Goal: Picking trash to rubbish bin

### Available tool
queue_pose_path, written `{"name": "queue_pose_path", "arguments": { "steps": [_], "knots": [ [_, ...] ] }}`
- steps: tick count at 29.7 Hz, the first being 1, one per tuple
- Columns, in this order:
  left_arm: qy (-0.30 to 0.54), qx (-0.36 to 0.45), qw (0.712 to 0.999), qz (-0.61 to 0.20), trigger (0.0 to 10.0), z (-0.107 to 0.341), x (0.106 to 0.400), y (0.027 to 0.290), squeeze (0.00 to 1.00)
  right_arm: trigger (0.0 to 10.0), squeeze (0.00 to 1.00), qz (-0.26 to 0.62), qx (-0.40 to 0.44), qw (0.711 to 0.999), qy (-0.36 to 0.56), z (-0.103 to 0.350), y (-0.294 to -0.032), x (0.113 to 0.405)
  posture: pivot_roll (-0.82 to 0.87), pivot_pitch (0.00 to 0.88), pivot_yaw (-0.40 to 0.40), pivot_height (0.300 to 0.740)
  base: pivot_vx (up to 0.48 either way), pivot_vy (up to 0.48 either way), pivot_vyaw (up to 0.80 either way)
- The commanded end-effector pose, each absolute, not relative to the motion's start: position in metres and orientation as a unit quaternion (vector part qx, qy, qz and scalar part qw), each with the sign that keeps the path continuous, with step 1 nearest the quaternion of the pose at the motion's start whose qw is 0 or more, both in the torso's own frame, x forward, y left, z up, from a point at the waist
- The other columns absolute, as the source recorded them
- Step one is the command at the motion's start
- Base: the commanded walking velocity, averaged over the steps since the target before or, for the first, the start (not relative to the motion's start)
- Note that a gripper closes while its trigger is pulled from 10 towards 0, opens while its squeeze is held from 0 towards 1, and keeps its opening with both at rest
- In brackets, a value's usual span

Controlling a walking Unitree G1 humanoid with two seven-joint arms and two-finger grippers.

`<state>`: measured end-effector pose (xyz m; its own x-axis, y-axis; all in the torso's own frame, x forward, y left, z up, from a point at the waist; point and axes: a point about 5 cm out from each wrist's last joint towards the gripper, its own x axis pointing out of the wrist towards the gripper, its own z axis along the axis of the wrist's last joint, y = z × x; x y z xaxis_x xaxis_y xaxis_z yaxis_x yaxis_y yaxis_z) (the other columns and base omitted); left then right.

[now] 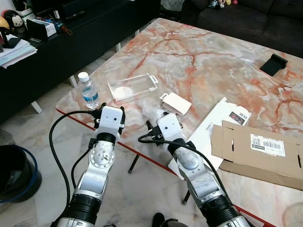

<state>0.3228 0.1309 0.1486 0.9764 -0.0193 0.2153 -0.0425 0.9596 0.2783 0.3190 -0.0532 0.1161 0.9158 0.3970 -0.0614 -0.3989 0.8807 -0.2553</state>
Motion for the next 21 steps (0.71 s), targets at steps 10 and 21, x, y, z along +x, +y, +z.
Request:
{"name": "queue_pose_path", "arguments": {
  "steps": [10,21],
  "knots": [
    [-0.112,0.145,0.983,0.002,10.0,0.152,0.325,0.127,0.00,0.0,0.00,0.261,-0.122,0.958,0.000,0.116,-0.039,0.313,0.03,0.171,-0.080,0.740,0.000,0.000,0.00],
    [-0.112,0.143,0.983,0.001,10.0,0.153,0.326,0.126,0.00,0.0,0.00,0.291,-0.127,0.948,-0.003,0.118,-0.038,0.312,0.03,0.168,-0.079,0.740,0.000,0.000,0.00]
  ]
}}
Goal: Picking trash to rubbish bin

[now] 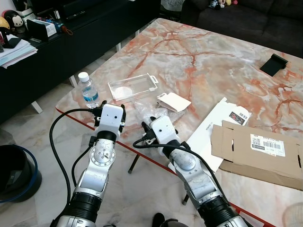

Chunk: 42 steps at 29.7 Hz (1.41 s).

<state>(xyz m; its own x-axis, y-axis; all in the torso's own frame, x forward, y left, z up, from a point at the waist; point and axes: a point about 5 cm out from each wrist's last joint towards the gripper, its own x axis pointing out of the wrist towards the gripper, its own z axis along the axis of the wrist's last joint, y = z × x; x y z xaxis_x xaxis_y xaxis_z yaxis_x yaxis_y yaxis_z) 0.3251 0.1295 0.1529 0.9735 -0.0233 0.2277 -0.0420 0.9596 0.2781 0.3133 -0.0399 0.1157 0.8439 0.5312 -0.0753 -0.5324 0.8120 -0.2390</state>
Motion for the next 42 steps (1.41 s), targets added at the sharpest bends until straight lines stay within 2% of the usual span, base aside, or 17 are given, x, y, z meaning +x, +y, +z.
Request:
{"name": "queue_pose_path", "arguments": {
  "steps": [1,6,7,8,17,21,27,29,31,35,39,42],
  "knots": [
    [-0.112,0.143,0.983,0.001,10.0,0.153,0.326,0.126,0.00,0.0,0.00,0.293,-0.126,0.948,-0.003,0.118,-0.037,0.312,0.03,0.168,-0.079,0.740,0.000,0.000,0.00],
    [-0.110,0.133,0.985,0.004,10.0,0.152,0.326,0.126,0.00,0.0,0.00,0.332,-0.102,0.938,-0.004,0.124,-0.036,0.310,0.03,0.168,-0.079,0.740,0.000,0.000,0.00],
    [-0.110,0.128,0.986,0.004,10.0,0.152,0.326,0.127,0.00,10.0,0.00,0.348,-0.078,0.934,-0.003,0.128,-0.037,0.309,0.03,0.168,-0.079,0.740,0.000,0.000,0.00],
    [-0.110,0.124,0.986,0.004,10.0,0.152,0.326,0.127,0.00,10.0,0.00,0.365,-0.039,0.930,-0.006,0.136,-0.039,0.310,0.02,0.167,-0.079,0.740,0.000,0.000,0.00],
    [-0.110,0.099,0.989,0.001,10.0,0.152,0.327,0.126,0.00,10.0,0.00,0.362,0.085,0.927,-0.037,0.163,-0.063,0.321,0.02,0.166,-0.079,0.740,0.000,0.000,0.00],
    [-0.110,0.078,0.991,0.000,10.0,0.153,0.327,0.126,0.00,10.0,0.00,0.373,0.180,0.907,-0.079,0.185,-0.079,0.323,0.02,0.166,-0.077,0.740,0.000,0.000,0.00],
    [-0.115,0.058,0.992,-0.002,10.0,0.155,0.328,0.126,0.00,10.0,0.00,0.338,0.266,0.894,-0.125,0.203,-0.094,0.329,0.02,0.165,-0.074,0.740,0.000,0.000,0.00],
    [-0.119,0.057,0.991,-0.001,10.0,0.156,0.327,0.126,0.00,10.0,0.00,0.321,0.273,0.897,-0.137,0.206,-0.097,0.330,0.02,0.166,-0.074,0.740,0.000,0.000,0.00],
    [-0.131,0.058,0.990,0.001,10.0,0.159,0.327,0.125,0.00,10.0,0.00,0.260,0.258,0.919,-0.143,0.203,-0.100,0.337,0.02,0.164,-0.072,0.740,0.000,0.000,0.00],
    [-0.142,0.068,0.988,0.006,10.0,0.161,0.326,0.125,0.00,10.0,0.00,0.212,0.242,0.934,-0.154,0.202,-0.102,0.340,0.03,0.165,-0.070,0.740,0.000,0.000,0.00],
    [-0.145,0.070,0.987,0.009,10.0,0.163,0.326,0.124,0.00,10.0,0.00,0.208,0.247,0.933,-0.157,0.202,-0.101,0.340,0.03,0.165,-0.071,0.740,0.000,0.000,0.00],
    [-0.152,0.074,0.986,0.013,10.0,0.164,0.326,0.125,0.00,10.0,0.00,0.165,0.236,0.940,-0.184,0.209,-0.111,0.344,0.03,0.165,-0.071,0.740,0.000,0.000,0.00]
  ]
}}
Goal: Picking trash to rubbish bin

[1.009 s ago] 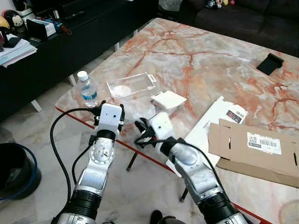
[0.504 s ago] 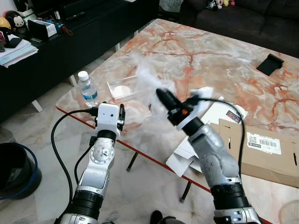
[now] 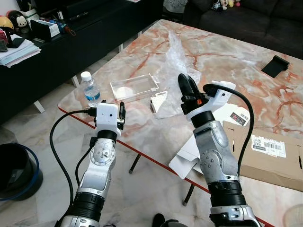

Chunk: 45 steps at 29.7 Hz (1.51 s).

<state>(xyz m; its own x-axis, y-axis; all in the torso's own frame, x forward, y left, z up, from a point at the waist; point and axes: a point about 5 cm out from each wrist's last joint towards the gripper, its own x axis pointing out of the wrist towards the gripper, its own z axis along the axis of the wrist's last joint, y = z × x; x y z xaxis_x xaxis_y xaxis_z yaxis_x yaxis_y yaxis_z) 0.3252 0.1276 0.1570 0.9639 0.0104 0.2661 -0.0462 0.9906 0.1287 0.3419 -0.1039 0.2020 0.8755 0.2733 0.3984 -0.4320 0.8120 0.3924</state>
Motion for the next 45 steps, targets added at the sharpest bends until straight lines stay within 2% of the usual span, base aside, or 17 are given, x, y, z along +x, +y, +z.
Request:
{"name": "queue_pose_path", "arguments": {
  "steps": [1,13,18,20,29,45],
  "knots": [
    [-0.153,0.074,0.985,0.014,10.0,0.164,0.326,0.125,0.00,10.0,0.00,0.151,0.227,0.943,-0.192,0.211,-0.114,0.346,0.03,0.165,-0.071,0.740,0.000,0.000,0.00],
    [-0.160,0.073,0.984,0.017,10.0,0.165,0.326,0.123,0.00,10.0,0.00,0.125,0.207,0.945,-0.222,0.223,-0.122,0.350,0.02,0.165,-0.076,0.740,0.000,0.000,0.00],
    [-0.171,0.093,0.981,0.022,10.0,0.168,0.326,0.124,0.00,10.0,0.00,0.138,0.167,0.952,-0.218,0.212,-0.113,0.346,0.02,0.165,-0.076,0.740,0.000,0.000,0.00],
    [-0.192,0.111,0.974,0.037,10.0,0.175,0.325,0.126,0.00,10.0,0.00,0.144,0.096,0.962,-0.213,0.201,-0.106,0.344,0.02,0.166,-0.076,0.740,0.000,0.000,0.00],
    [-0.204,0.117,0.971,0.049,10.0,0.179,0.325,0.128,0.00,10.0,0.00,0.144,0.033,0.964,-0.220,0.194,-0.103,0.343,0.02,0.164,-0.074,0.740,0.000,0.000,0.00],
    [-0.212,0.122,0.969,0.047,10.0,0.182,0.325,0.126,0.00,10.0,0.00,0.153,0.023,0.964,-0.215,0.186,-0.094,0.341,0.02,0.161,-0.073,0.740,-0.015,0.000,0.00]
  ]
}}
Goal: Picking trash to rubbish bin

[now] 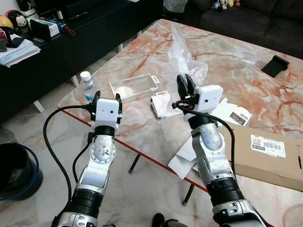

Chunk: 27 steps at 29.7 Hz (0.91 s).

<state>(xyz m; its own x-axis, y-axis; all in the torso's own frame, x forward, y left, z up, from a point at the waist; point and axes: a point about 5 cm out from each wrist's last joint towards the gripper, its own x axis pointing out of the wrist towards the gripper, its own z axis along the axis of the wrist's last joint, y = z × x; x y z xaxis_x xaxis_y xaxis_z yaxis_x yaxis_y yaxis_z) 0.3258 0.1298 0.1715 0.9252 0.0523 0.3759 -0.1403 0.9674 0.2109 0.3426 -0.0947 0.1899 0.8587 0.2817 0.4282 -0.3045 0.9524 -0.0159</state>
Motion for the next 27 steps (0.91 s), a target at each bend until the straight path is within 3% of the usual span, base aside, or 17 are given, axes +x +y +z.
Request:
{"name": "queue_pose_path", "arguments": {
  "steps": [1,27],
  "knots": [
    [-0.212,0.121,0.969,0.047,10.0,0.1816,0.3252,0.1252,0.00,10.0,0.00,0.154,0.023,0.965,-0.213,0.1848,-0.0944,0.3414,0.02,0.161,-0.075,0.740,-0.240,0.000,0.00],
    [-0.211,0.120,0.969,0.046,10.0,0.1822,0.3259,0.1232,0.00,10.0,0.00,0.160,0.024,0.966,-0.200,0.1795,-0.0931,0.3414,0.02,0.164,-0.083,0.740,-0.288,0.000,0.00]
  ]
}}
